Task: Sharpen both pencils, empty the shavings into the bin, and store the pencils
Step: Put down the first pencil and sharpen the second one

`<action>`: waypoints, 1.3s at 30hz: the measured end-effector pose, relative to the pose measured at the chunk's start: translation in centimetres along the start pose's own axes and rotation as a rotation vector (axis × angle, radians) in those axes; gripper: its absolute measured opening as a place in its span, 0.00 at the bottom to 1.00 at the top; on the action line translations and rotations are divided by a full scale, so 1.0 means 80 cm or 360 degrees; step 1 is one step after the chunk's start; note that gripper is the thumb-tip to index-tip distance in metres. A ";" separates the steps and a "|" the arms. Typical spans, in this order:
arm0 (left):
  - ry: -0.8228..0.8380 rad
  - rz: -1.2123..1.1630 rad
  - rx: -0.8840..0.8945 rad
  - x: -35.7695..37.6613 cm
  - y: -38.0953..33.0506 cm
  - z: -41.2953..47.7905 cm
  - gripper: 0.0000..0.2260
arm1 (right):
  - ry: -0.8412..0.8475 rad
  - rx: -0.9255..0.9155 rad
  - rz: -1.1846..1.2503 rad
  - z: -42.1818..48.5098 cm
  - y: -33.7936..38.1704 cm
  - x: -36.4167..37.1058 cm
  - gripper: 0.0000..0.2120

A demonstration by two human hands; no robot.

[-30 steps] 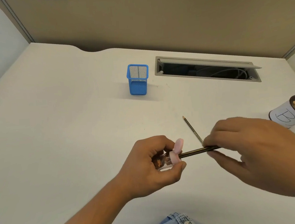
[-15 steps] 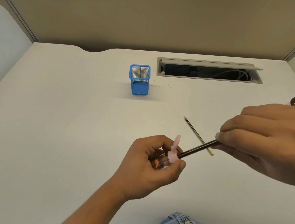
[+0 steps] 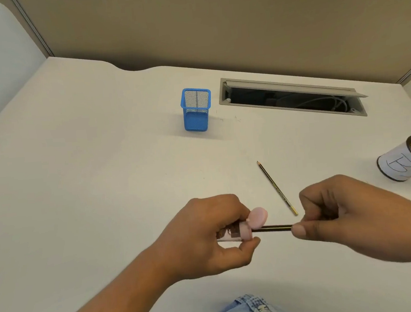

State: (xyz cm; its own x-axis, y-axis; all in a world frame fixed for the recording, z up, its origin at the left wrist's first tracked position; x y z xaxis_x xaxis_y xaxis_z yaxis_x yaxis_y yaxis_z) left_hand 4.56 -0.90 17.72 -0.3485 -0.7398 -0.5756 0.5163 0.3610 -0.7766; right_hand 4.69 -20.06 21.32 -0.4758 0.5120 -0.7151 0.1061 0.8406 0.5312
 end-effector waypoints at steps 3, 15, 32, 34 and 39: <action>-0.0033 -0.0140 -0.0076 -0.001 0.002 0.001 0.08 | 0.0032 -0.0104 -0.0155 0.002 0.004 -0.005 0.12; -0.0049 -0.1097 -0.0505 0.001 -0.003 0.007 0.05 | -0.0974 -0.1616 -0.1411 -0.040 0.062 -0.033 0.03; -0.0162 -0.0600 -0.0411 -0.001 0.005 0.009 0.06 | -0.0364 -0.0898 -0.0837 -0.011 0.046 -0.029 0.05; -0.0099 -0.0835 -0.0526 0.003 0.005 0.009 0.05 | -0.0554 -0.1295 -0.1101 -0.021 0.051 -0.030 0.06; -0.0112 -0.1091 -0.0548 0.004 0.002 0.009 0.05 | -0.0924 -0.1547 -0.1453 -0.035 0.065 -0.028 0.13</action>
State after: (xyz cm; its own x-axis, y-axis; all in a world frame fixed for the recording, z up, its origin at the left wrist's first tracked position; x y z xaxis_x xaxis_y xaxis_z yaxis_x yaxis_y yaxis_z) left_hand 5.07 -1.46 17.61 -0.4461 -0.8921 0.0717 -0.0735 -0.0433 -0.9964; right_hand 3.89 -17.32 26.98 0.3857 0.0713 -0.9199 -0.7678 0.5777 -0.2772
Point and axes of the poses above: each hand's wrist, its own z-axis towards the middle knuckle, its own x-axis out of the palm, y = z × x, the point moved 6 cm from there along z, towards the middle knuckle, and after that the axes turned 2 degrees about -z, right-handed, at the moved point
